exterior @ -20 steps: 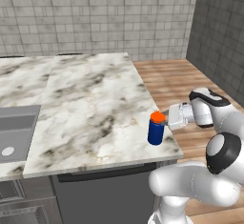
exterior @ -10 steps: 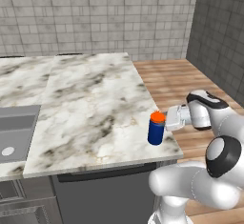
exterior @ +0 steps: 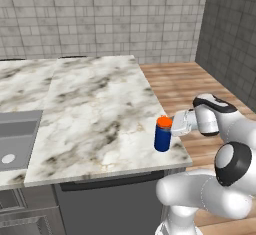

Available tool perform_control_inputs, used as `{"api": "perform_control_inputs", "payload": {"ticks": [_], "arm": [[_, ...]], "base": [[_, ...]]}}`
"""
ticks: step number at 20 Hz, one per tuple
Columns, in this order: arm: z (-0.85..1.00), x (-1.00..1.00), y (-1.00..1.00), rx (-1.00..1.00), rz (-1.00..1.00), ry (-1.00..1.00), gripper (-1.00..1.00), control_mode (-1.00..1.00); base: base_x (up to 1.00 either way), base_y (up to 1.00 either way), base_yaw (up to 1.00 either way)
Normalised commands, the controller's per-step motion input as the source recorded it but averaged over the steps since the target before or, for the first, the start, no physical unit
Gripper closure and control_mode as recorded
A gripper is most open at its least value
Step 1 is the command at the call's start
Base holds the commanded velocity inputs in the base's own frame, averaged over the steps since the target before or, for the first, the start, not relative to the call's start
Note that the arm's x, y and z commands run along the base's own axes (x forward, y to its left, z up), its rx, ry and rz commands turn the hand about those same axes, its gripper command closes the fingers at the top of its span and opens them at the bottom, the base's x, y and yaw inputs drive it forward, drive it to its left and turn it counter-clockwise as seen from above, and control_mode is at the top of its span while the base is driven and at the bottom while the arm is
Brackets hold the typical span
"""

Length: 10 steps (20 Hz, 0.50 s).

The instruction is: Pick the boxed drink, water bottle from the counter and place them in the open cabinet.

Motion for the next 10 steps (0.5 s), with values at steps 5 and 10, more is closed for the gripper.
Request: {"api": "perform_control_inputs", "payload": {"ticks": [5,10], "arm": [[-0.03,0.11,0.05,0.00,-0.01,0.00,-1.00,-1.00],[-0.12,0.00,0.05,0.00,-0.01,0.00,-1.00,-1.00]], "base": [[0.00,0.00,0.00],[0.00,0.00,0.00]]}}
